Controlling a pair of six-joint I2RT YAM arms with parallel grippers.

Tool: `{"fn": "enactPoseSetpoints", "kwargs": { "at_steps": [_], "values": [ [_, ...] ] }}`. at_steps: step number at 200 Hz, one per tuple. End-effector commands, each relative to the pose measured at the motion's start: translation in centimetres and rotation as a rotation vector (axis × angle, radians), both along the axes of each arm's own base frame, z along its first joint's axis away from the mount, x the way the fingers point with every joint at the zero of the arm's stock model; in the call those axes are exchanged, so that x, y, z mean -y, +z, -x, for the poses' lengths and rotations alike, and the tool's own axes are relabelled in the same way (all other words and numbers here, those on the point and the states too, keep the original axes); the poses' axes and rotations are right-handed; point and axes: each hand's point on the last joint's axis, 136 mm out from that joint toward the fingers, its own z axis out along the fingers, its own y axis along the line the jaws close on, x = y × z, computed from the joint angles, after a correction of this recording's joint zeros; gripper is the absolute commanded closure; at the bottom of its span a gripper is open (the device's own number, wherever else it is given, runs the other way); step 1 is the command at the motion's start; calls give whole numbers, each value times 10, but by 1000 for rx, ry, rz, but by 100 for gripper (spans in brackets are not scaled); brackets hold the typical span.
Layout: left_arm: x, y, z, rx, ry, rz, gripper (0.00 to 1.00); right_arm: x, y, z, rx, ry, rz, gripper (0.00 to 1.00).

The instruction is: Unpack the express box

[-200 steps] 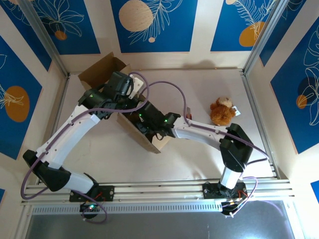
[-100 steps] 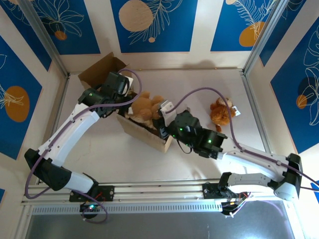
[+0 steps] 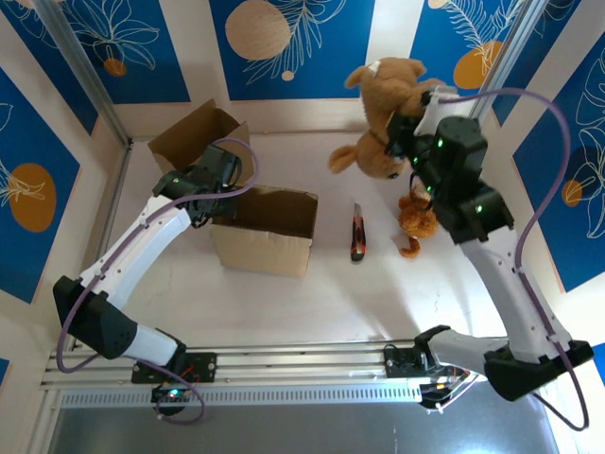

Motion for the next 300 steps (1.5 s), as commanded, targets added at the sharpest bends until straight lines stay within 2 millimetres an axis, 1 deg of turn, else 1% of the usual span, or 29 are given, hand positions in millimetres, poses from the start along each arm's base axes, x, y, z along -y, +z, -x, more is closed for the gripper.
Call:
{"fn": "enactPoseSetpoints", "kwargs": {
  "at_steps": [1, 13, 39, 52, 64, 72, 96, 114, 120, 143, 150, 152, 156, 168, 170, 185, 193, 197, 211, 227, 242, 257, 266, 267, 269, 278, 284, 290, 300],
  "values": [
    [-16, -8, -3, -4, 82, -38, 100, 13, -68, -39, -278, 39, 39, 100],
    [-22, -9, -3, -3, 105, -51, 100, 25, -94, -65, -370, 45, 43, 100],
    [-31, -6, -4, 5, 147, -65, 100, 41, -147, -116, -521, 66, 18, 100],
    [-34, -4, -4, 10, 158, -67, 88, 51, -172, -140, -581, 37, 18, 100],
    [-34, -5, -5, 8, 160, -63, 72, 62, -196, -159, -653, 5, 11, 100],
    [-34, -5, -6, 8, 161, -59, 63, 69, -215, -170, -712, -14, -4, 100],
    [-35, -4, -6, 12, 164, -46, 45, 87, -268, -193, -871, -55, -44, 100],
    [-36, 1, -7, 25, 167, -41, 31, 92, -304, -203, -951, -62, -64, 100],
    [-36, 4, -7, 34, 166, -38, 27, 93, -314, -206, -969, -65, -69, 100],
    [-37, 18, -8, 66, 156, -29, 4, 95, -346, -210, -1030, -85, -102, 100],
    [-37, 23, -8, 80, 150, -27, 0, 96, -354, -211, -1047, -89, -117, 100],
    [-37, 25, -8, 85, 148, -27, 0, 96, -357, -210, -1052, -90, -123, 100],
    [-37, 28, -8, 94, 141, -25, 0, 96, -360, -210, -1061, -94, -130, 95],
    [-38, 40, -8, 130, 134, -19, 0, 98, -369, -208, -1085, -107, -147, 70],
    [-38, 42, -8, 138, 133, -17, 0, 98, -370, -208, -1088, -108, -149, 64],
    [-39, 60, -8, 202, 122, 0, 0, 102, -370, -206, -1095, -119, -152, 21],
    [-41, 70, -7, 241, 118, 8, 0, 103, -365, -205, -1086, -123, -147, 5],
    [-42, 75, -6, 261, 117, 13, 0, 103, -361, -204, -1077, -122, -144, 0],
    [-47, 93, -4, 330, 119, 20, 0, 104, -341, -202, -1034, -119, -134, 1],
    [-55, 112, -2, 411, 121, 38, 0, 103, -306, -197, -951, -111, -116, 1],
    [-69, 126, -3, 487, 144, 69, 0, 100, -262, -185, -831, -104, -72, 1],
    [-86, 135, -5, 567, 178, 112, 0, 95, -219, -164, -701, -117, 6, 1],
    [-98, 136, -9, 607, 204, 126, 1, 95, -197, -148, -617, -149, 77, 1],
    [-99, 137, -10, 613, 207, 129, 1, 95, -197, -146, -614, -155, 87, 1],
    [-102, 135, -10, 617, 214, 130, 1, 95, -191, -142, -591, -163, 102, 1],
    [-113, 130, -15, 642, 243, 137, 1, 92, -175, -123, -508, -196, 183, 1],
    [-119, 128, -18, 664, 257, 138, 1, 90, -171, -110, -461, -215, 231, 1],
    [-123, 119, -21, 671, 265, 134, 1, 87, -167, -98, -407, -225, 262, 1],
    [-128, 104, -23, 696, 282, 123, 1, 87, -171, -76, -341, -247, 288, 1]
  ]
}}
